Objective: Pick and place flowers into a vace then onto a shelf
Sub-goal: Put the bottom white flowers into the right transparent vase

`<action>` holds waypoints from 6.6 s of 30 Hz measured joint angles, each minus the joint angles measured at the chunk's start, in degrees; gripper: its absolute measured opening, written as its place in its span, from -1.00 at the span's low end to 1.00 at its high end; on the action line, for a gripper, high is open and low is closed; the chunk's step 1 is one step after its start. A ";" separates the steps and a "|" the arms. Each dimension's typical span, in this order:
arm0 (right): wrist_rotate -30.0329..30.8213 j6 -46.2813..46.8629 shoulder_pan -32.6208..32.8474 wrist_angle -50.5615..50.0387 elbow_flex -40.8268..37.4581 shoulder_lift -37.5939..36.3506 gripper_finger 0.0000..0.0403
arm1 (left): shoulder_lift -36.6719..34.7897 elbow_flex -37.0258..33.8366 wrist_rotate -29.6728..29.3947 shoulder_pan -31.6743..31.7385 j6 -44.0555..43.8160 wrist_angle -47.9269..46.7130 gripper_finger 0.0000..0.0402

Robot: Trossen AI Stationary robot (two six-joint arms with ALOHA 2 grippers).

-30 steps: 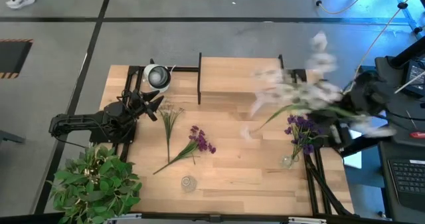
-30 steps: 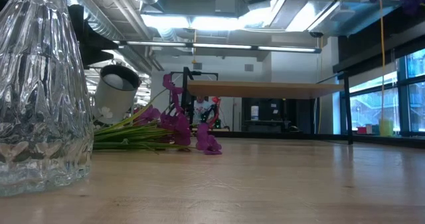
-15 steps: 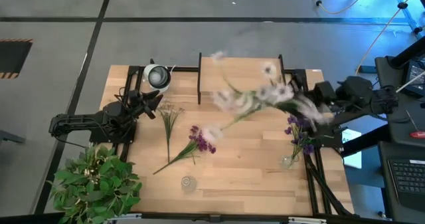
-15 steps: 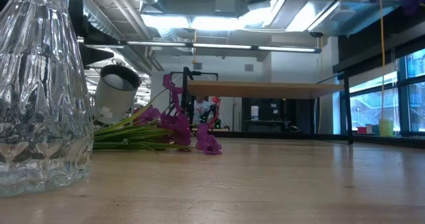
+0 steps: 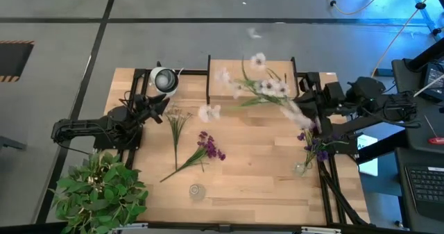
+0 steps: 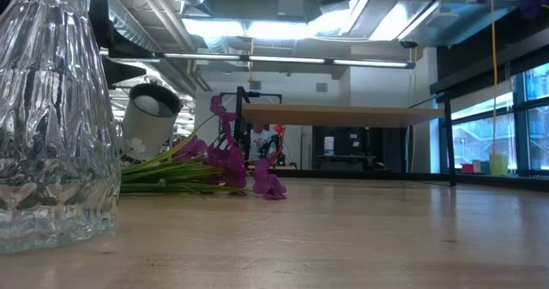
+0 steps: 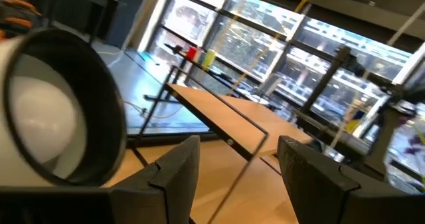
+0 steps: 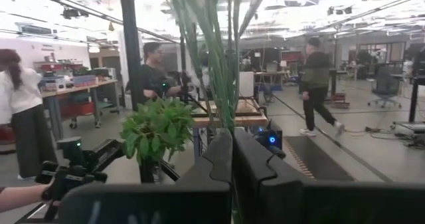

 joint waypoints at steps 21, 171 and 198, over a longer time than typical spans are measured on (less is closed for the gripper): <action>1.70 -1.63 0.00 -1.21 0.00 1.90 -1.00 | 1.82 0.03 4.54 0.14 -0.90 13.00 -0.02; 5.72 12.10 -0.68 -29.07 -0.04 -12.61 0.15 | 139.86 116.85 31.64 -14.63 18.56 24.84 -0.98; 5.83 12.41 -0.68 -29.07 -0.04 -12.59 0.15 | 148.07 129.59 31.34 -14.98 18.02 17.47 -0.98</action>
